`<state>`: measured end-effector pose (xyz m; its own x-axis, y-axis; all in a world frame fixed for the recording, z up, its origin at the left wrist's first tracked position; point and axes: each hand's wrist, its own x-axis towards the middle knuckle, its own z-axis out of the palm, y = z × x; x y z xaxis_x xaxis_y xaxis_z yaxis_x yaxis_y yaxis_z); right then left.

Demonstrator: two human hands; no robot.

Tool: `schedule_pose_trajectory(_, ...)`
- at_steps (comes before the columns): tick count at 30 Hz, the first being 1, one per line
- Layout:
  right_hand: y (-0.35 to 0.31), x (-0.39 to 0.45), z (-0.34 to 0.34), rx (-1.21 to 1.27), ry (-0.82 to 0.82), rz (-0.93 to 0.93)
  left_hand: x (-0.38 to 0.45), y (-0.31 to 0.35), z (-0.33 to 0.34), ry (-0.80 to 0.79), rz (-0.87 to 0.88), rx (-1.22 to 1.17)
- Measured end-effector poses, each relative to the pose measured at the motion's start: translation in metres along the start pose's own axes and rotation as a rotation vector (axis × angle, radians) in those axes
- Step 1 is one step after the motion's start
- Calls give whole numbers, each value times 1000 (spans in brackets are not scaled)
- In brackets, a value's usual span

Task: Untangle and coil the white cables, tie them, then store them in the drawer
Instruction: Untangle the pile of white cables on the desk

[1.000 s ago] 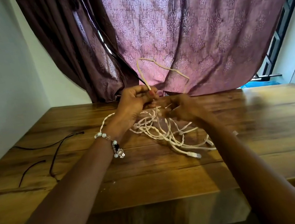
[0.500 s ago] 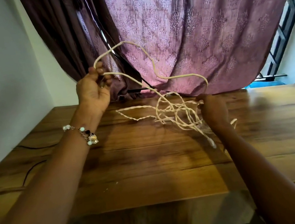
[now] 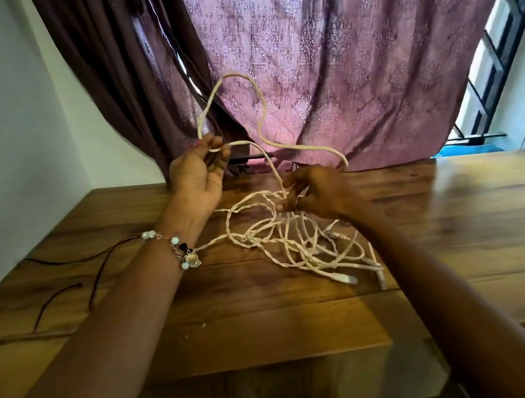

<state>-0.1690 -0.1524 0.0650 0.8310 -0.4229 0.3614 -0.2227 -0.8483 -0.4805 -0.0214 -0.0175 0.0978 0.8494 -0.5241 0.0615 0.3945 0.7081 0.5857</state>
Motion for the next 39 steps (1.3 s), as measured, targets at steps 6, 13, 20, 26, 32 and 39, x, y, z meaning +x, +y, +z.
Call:
schedule_pose_trajectory(6, 14, 11, 10, 345, 51, 138, 0, 5, -3, -45, -32, -34)
schedule_pose_trajectory(13, -10, 18, -46, 690, 361, 6, -1, 8, -13, -42, -20, 120)
schedule_pose_trajectory(20, -20, 34, -61, 714, 406, -17, -20, -47, -25, -756, 102, 1194)
schedule_pose_trajectory(26, -19, 41, -67, 1015, 558, -24, -36, -98, -51, -763, 178, 1503)
schedule_pose_trajectory(32, -26, 50, -81, 1601, 771, 7, -38, -114, -49, -820, 217, 1651)
schedule_pose_trajectory(39, -17, 42, -76, 1754, 699, 247, -35, -100, -37, -735, 175, 1365)
